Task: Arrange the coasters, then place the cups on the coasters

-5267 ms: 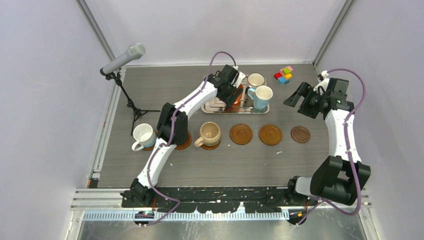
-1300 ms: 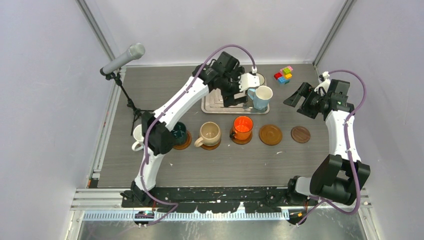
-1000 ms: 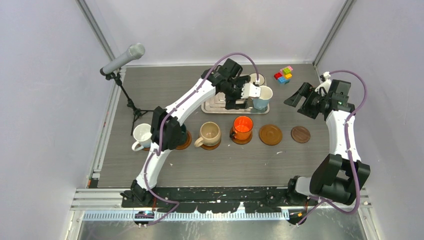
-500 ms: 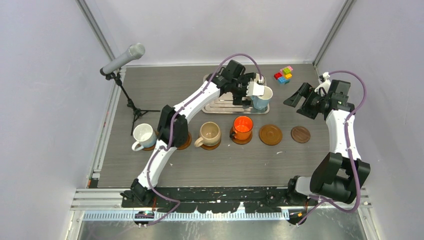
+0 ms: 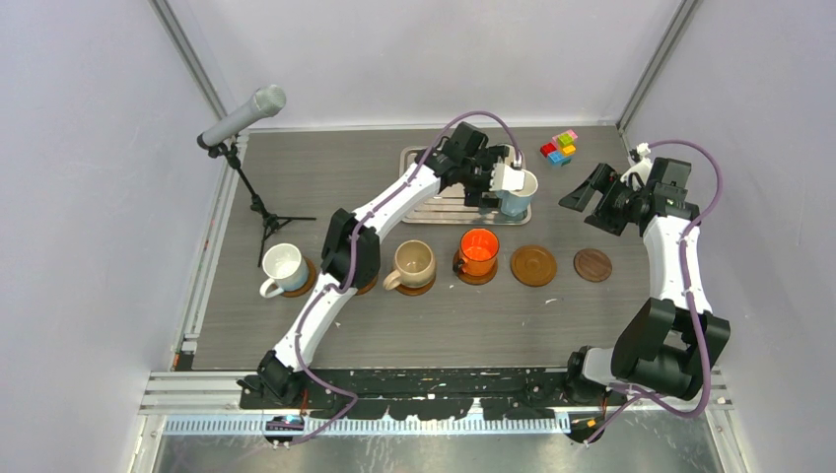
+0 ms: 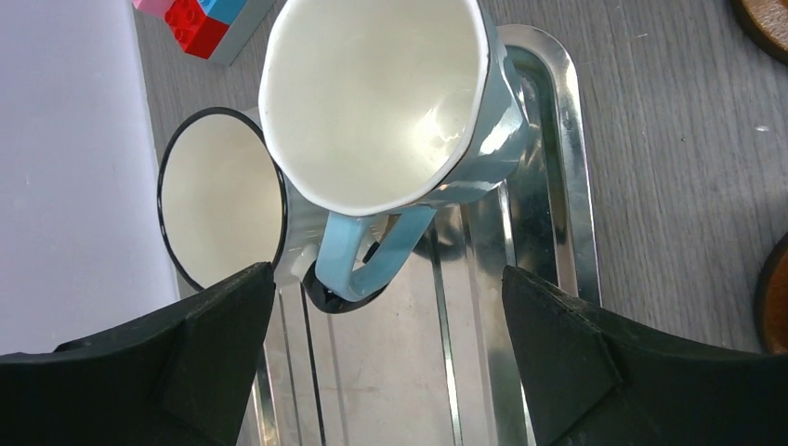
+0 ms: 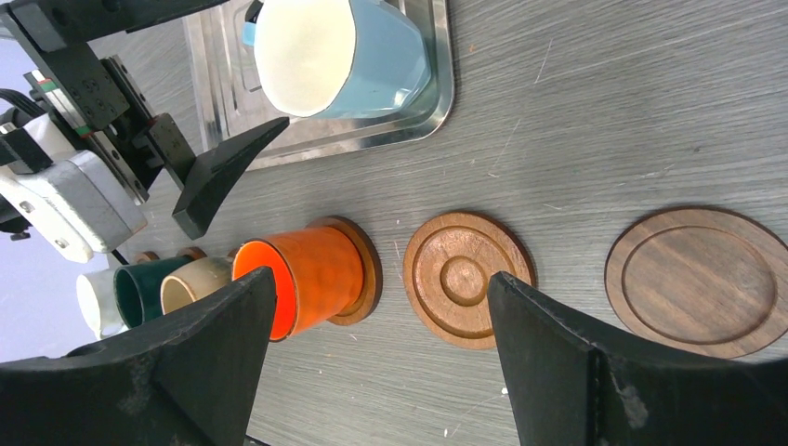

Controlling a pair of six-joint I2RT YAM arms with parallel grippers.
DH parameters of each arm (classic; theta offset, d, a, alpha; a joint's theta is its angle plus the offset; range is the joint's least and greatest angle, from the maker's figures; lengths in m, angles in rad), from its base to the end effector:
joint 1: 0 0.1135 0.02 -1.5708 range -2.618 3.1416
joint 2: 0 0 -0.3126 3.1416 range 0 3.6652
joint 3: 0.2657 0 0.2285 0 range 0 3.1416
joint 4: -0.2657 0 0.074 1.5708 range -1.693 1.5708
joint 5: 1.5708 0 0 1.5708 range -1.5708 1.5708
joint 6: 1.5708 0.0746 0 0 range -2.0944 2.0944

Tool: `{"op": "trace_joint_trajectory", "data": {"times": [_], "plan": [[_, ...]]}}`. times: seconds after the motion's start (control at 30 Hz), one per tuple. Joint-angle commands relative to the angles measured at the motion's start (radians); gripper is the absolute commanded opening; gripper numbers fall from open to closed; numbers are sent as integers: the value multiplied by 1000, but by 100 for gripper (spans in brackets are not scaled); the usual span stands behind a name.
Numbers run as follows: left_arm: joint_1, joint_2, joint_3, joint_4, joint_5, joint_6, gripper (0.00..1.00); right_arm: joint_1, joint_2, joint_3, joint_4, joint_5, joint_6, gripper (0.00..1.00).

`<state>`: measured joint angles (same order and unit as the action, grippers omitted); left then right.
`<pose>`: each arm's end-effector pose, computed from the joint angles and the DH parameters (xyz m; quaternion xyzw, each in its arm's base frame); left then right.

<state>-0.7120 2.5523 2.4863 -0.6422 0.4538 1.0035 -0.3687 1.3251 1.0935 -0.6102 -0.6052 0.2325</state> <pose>0.4412 -0.4239 0.2408 0.7310 0.5079 -0.1430 0.4327 0.2601 -0.0550 0.3236 0.1626 0.8833 0.2546 0.3584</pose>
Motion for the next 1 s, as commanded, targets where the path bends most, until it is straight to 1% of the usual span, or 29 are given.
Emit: {"op": "trace_joint_trajectory", "data": {"times": [0.0, 0.13, 0.3, 0.4, 0.73, 0.97], "plan": [[-2, 9, 51, 31, 18, 13, 93, -6, 0, 0, 12, -17, -13, 88], [-5, 18, 51, 40, 17, -1, 87, -7, 2, 4, 12, -5, -13, 88], [-8, 17, 49, 33, 26, -6, 71, -12, 1, 5, 10, -5, -12, 88], [-12, 11, 41, 26, 28, -2, 65, -13, 3, 5, 10, -5, -12, 88], [-19, 15, 37, 13, 33, -13, 55, -17, 8, 5, 10, -8, -8, 88], [-29, 34, 61, 10, 45, -38, 53, -20, 11, 5, 11, -8, -9, 88]]}}
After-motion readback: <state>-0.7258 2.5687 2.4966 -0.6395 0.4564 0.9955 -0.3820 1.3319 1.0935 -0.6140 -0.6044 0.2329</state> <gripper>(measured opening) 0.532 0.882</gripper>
